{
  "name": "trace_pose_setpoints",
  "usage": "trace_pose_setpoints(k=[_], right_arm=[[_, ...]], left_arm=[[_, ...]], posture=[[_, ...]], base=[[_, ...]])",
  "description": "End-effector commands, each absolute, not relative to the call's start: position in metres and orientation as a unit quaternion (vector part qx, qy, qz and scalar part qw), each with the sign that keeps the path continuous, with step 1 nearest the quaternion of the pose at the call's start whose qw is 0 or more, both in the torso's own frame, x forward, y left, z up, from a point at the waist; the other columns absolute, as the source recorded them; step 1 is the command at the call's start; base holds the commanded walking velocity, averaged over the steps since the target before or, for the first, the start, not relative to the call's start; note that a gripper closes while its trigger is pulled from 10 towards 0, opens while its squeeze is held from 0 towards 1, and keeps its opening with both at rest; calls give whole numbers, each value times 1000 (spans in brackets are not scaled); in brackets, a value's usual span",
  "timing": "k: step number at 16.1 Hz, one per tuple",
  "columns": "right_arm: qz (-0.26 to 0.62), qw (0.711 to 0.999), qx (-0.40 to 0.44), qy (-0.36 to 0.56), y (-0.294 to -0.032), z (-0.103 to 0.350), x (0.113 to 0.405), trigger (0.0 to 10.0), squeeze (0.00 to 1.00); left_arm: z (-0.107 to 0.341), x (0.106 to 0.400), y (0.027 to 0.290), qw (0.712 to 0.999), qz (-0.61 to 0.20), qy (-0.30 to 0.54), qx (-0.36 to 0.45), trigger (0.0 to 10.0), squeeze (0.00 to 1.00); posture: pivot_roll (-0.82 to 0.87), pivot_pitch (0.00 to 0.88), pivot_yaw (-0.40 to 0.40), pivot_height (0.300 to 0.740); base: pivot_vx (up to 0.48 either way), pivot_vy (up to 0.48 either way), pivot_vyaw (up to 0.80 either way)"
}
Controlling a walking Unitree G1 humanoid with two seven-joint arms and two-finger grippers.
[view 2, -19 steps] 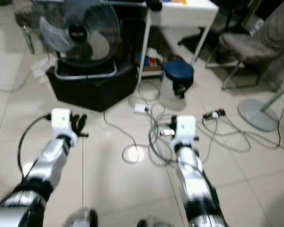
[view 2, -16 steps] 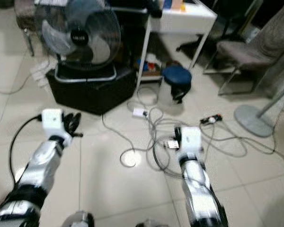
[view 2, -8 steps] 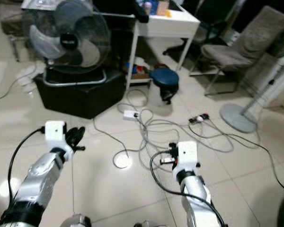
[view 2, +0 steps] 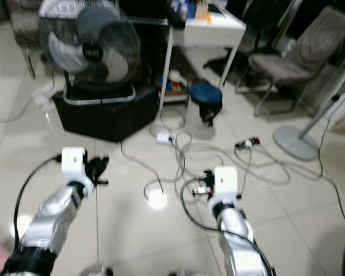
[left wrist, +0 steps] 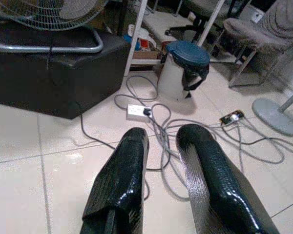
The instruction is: Move the pillow to the sofa from floor
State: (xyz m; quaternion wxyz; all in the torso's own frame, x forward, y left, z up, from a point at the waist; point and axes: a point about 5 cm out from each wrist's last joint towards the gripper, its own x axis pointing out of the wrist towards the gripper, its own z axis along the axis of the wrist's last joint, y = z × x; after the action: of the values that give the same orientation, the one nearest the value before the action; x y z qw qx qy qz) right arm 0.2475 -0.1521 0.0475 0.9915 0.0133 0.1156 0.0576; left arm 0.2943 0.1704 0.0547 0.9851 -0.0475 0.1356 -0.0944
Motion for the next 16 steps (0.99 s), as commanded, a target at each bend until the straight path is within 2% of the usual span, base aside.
trace_pose_setpoints(k=[1, 12, 16], right_arm=[[45, 992, 9, 121, -158, 46, 248, 10000, 0], [44, 990, 20, 132, -149, 43, 247, 10000, 0], [43, 990, 15, 135, -147, 43, 245, 10000, 0]], left_arm=[[61, 300, 161, 985, -109, 128, -37, 10000, 0], [68, 304, 147, 983, -143, 113, 14, 10000, 0], [67, 302, 143, 982, -148, 116, 17, 10000, 0]], posture=[[-78, 54, -98, 740], [-105, 84, -78, 740], [-112, 100, -72, 740]], base=[[0, 0, 438], [0, 0, 40], [473, 0, 0]])
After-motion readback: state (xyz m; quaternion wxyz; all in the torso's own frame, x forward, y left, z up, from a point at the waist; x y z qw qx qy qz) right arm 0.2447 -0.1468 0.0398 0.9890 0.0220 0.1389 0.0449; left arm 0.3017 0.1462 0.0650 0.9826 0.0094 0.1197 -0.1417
